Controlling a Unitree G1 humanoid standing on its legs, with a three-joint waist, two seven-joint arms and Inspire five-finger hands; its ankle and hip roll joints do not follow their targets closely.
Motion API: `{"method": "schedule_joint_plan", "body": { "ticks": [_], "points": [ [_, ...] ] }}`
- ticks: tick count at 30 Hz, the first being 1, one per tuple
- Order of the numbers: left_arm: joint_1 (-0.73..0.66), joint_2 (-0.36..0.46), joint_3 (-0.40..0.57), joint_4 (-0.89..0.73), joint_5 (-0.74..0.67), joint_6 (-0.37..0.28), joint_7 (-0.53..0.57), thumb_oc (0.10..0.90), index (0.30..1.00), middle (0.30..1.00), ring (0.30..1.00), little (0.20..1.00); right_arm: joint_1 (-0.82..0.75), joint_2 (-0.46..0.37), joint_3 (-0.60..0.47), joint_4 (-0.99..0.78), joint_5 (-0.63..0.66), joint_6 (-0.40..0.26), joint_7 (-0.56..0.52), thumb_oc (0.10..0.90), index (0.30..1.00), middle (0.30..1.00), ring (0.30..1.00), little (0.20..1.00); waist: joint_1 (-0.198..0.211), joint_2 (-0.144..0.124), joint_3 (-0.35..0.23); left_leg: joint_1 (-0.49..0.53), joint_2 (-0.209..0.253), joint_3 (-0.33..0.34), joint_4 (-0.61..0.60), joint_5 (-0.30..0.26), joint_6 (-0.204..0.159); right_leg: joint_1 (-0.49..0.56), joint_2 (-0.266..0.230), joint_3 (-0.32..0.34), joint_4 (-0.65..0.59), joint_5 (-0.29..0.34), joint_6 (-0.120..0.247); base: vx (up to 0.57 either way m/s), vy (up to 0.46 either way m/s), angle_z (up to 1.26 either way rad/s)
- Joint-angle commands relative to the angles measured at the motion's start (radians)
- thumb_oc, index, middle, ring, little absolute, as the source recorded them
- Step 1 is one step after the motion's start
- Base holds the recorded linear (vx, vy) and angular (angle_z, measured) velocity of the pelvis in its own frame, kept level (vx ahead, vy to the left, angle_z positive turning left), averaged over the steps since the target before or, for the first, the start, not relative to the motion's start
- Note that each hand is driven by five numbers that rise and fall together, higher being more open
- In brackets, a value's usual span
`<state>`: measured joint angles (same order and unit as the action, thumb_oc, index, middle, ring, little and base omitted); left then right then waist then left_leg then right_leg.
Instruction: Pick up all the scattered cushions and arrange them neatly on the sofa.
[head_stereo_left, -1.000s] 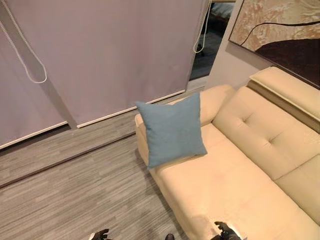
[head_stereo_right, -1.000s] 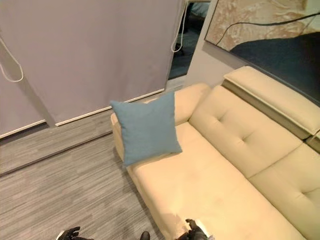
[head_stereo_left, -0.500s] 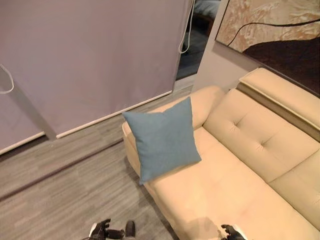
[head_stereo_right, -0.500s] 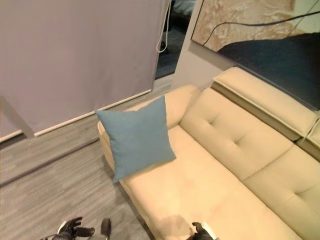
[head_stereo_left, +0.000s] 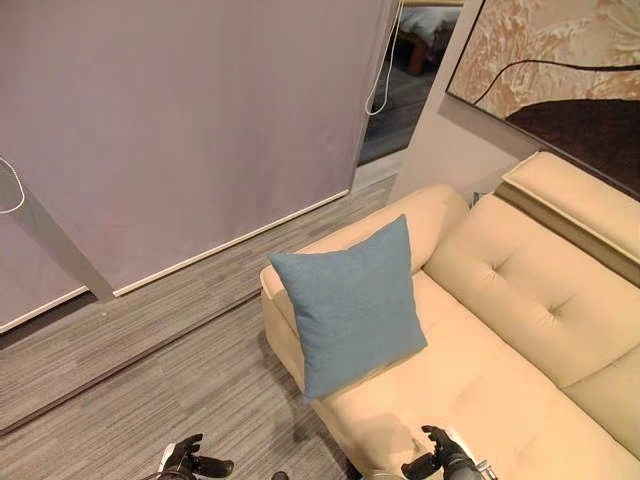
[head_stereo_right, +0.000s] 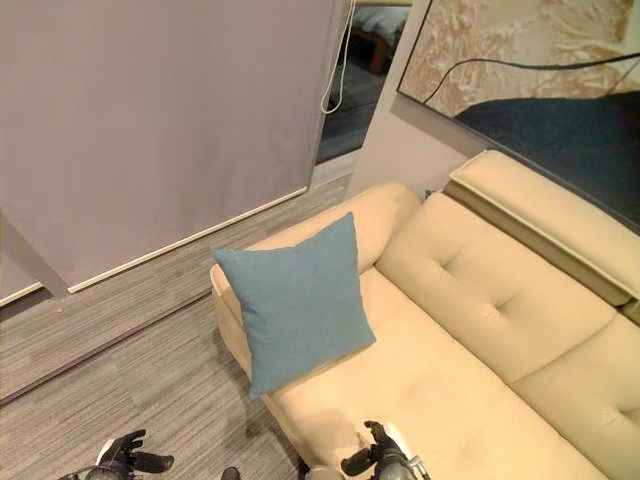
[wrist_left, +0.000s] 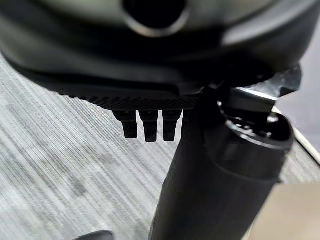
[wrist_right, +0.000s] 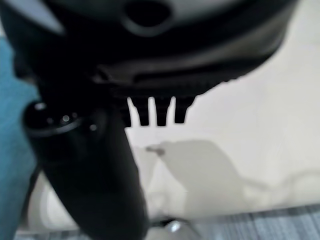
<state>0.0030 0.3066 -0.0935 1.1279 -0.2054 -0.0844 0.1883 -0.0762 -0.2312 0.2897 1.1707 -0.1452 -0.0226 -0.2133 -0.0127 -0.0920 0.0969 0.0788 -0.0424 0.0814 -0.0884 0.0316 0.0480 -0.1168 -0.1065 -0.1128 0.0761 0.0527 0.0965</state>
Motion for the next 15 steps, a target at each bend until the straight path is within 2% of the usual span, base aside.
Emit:
{"method": "schedule_joint_plan", "body": {
  "ticks": [1, 3, 4, 5, 11, 15],
  "points": [
    [-0.042, 0.025, 0.019, -0.125, -0.05, -0.102, 0.037, 0.8, 0.9, 0.9, 0.9, 0.9, -0.033, -0.092, -0.024, -0.114, 0.03, -0.043, -0.059, 0.8, 0.9, 0.9, 0.9, 0.9, 0.014, -0.024, -0.03, -0.039, 0.013, -0.038, 0.033, -0.092, -0.051, 0.04, 0.022, 0.008, -0.022, -0.034, 0.051, 0.09, -0.081, 0.02],
    [-0.027, 0.02, 0.019, -0.223, -0.068, -0.118, 0.041, 0.8, 0.9, 0.9, 0.9, 0.9, -0.024, -0.117, -0.039, -0.187, 0.033, -0.053, -0.065, 0.8, 0.9, 0.9, 0.9, 0.9, 0.013, -0.027, -0.036, -0.031, 0.016, -0.038, 0.024, -0.093, -0.055, 0.061, 0.029, 0.012, -0.045, -0.035, 0.045, 0.11, -0.102, 0.04],
    [-0.002, 0.016, 0.022, -0.359, -0.112, -0.134, 0.038, 0.8, 0.9, 0.9, 0.9, 0.9, -0.012, -0.146, -0.057, -0.276, 0.032, -0.06, -0.066, 0.8, 0.9, 0.9, 0.9, 0.9, 0.015, -0.032, -0.042, -0.022, 0.024, -0.036, 0.014, -0.093, -0.061, 0.086, 0.037, 0.005, -0.073, -0.037, 0.042, 0.13, -0.127, 0.0],
    [0.001, 0.013, 0.022, -0.401, -0.13, -0.137, 0.032, 0.8, 0.9, 0.9, 0.9, 0.9, -0.009, -0.153, -0.058, -0.3, 0.027, -0.061, -0.067, 0.8, 0.9, 0.9, 0.9, 0.9, 0.016, -0.034, -0.044, -0.019, 0.026, -0.038, 0.011, -0.095, -0.063, 0.095, 0.038, 0.002, -0.08, -0.038, 0.04, 0.12, -0.114, -0.03],
    [0.021, 0.007, 0.001, -0.58, -0.185, -0.142, 0.0, 0.8, 0.9, 0.9, 0.9, 0.9, 0.004, -0.177, -0.069, -0.402, 0.014, -0.062, -0.061, 0.8, 0.9, 0.9, 0.9, 0.9, 0.014, -0.037, -0.048, 0.002, 0.039, -0.039, 0.001, -0.1, -0.073, 0.142, 0.047, -0.007, -0.123, -0.047, 0.037, 0.07, -0.049, -0.02],
    [0.015, 0.015, -0.021, -0.619, -0.166, -0.139, -0.009, 0.8, 0.9, 0.9, 0.9, 0.9, 0.002, -0.185, -0.061, -0.414, 0.009, -0.062, -0.06, 0.8, 0.9, 0.9, 0.9, 0.9, 0.009, -0.036, -0.048, 0.005, 0.041, -0.036, 0.001, -0.105, -0.075, 0.152, 0.048, -0.004, -0.133, -0.047, 0.038, 0.03, -0.007, 0.0]
  ]
}}
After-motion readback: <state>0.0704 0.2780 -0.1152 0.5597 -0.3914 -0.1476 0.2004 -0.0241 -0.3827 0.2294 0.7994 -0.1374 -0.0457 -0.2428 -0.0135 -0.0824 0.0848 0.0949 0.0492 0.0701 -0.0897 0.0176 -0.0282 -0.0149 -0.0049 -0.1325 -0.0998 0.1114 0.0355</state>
